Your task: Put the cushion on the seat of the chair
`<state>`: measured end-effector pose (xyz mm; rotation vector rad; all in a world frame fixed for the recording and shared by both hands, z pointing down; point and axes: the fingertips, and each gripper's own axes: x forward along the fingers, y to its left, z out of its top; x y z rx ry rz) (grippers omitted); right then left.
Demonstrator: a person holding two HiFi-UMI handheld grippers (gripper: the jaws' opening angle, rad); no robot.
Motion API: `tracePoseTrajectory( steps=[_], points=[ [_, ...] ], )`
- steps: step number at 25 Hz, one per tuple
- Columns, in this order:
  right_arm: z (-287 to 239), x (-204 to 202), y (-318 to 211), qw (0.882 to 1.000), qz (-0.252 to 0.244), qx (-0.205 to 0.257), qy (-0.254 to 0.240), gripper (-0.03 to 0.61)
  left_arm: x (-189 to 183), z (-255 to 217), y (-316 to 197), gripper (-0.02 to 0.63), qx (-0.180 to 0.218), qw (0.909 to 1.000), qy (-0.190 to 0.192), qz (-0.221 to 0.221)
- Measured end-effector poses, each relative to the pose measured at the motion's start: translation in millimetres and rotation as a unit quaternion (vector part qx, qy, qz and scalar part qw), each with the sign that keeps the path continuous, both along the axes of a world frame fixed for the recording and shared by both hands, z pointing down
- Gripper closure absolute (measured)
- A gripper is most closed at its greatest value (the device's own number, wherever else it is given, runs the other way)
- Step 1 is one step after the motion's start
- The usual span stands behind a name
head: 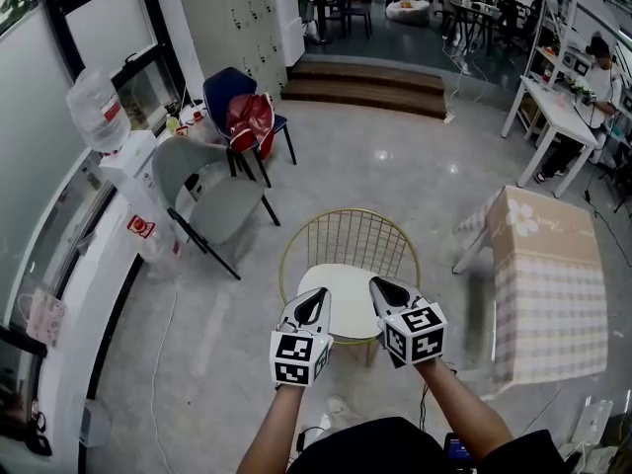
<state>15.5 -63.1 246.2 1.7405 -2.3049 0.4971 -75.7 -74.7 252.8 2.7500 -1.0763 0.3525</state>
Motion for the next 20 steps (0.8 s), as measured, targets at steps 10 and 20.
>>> tracePoseTrajectory(
  steps=[10, 20],
  points=[
    [-30, 8, 42, 0.999, -0.020, 0.029, -0.017, 0.560, 19, -28, 42, 0.609, 0.022, 0.9996, 0.015, -0.010],
    [-57, 27, 94, 0.997, -0.030, 0.059, -0.027, 0.558, 54, -56, 99, 0.609, 0.047, 0.9987, 0.019, -0.001]
  ],
)
